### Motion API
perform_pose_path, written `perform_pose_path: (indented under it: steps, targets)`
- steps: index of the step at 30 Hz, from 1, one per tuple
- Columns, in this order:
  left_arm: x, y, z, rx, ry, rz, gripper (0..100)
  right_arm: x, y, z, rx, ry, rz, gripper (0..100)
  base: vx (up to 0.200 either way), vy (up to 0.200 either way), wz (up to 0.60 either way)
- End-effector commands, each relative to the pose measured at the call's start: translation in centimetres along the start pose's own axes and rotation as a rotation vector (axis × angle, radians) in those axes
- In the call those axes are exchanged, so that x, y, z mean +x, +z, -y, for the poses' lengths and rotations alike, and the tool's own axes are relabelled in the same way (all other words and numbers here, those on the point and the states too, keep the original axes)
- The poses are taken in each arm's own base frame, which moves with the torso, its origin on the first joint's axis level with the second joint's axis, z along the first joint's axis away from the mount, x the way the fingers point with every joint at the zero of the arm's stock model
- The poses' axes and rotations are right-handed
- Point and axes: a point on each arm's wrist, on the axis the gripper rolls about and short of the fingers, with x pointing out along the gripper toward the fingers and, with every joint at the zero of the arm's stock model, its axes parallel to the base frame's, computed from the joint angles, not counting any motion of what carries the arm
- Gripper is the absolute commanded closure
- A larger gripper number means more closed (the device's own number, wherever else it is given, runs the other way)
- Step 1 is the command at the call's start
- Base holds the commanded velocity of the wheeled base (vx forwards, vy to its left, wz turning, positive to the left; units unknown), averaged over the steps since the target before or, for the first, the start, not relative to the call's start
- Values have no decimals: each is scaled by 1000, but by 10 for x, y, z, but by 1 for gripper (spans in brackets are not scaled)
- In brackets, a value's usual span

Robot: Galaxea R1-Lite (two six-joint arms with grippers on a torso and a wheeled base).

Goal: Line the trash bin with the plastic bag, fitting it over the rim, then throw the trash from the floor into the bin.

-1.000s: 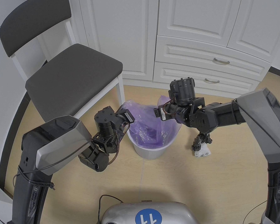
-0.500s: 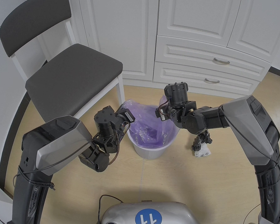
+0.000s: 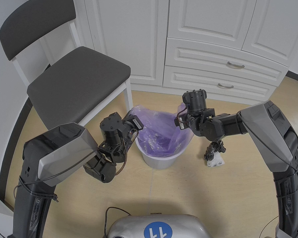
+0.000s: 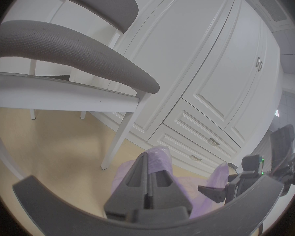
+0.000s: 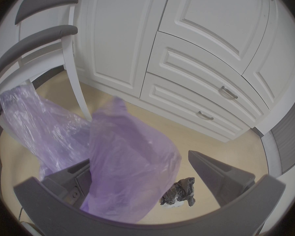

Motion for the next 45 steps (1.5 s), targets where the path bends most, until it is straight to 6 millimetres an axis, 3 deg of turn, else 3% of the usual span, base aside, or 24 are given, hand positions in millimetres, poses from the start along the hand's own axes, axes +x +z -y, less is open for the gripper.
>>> perform_pose_path:
  steps: [1,9,10,19,23,27,33,35,36,39,43,45]
  targets:
    - [0,1,1,-3,-5,10,100,2,-13,6,0,-2,-48,0,0,0,0]
    - [0,1,0,-2,-2,10,100,10,-32,3,93,87,-128,0,0,0,0]
    - [0,1,0,-2,-2,10,100,10,-32,1,110,109,-132,100,0,0,0]
    - [1,4,-2,-3,1,18,100,6,-19,-3,214,204,-141,100,0,0,0]
    - [0,8,0,-5,-2,23,100,-2,-11,-19,300,300,-131,100,0,0,0]
    - [-2,8,2,-4,-4,17,100,1,-17,-37,333,357,-146,100,0,0,0]
    - [-3,2,0,-1,-2,6,100,32,-45,-62,374,359,-179,100,0,0,0]
    - [-2,1,-1,-1,-1,5,100,36,-49,-63,373,356,-183,100,0,0,0]
    - [-2,-5,-2,2,0,-4,100,46,-64,-64,366,342,-215,100,0,0,0]
    - [-1,-12,-6,6,5,-15,100,53,-74,-62,363,328,-236,100,0,0,0]
    - [0,-25,-8,10,3,-34,100,54,-70,-56,374,317,-225,100,0,0,0]
    - [2,-33,-7,10,-14,-46,100,50,-54,-45,389,302,-197,100,0,0,0]
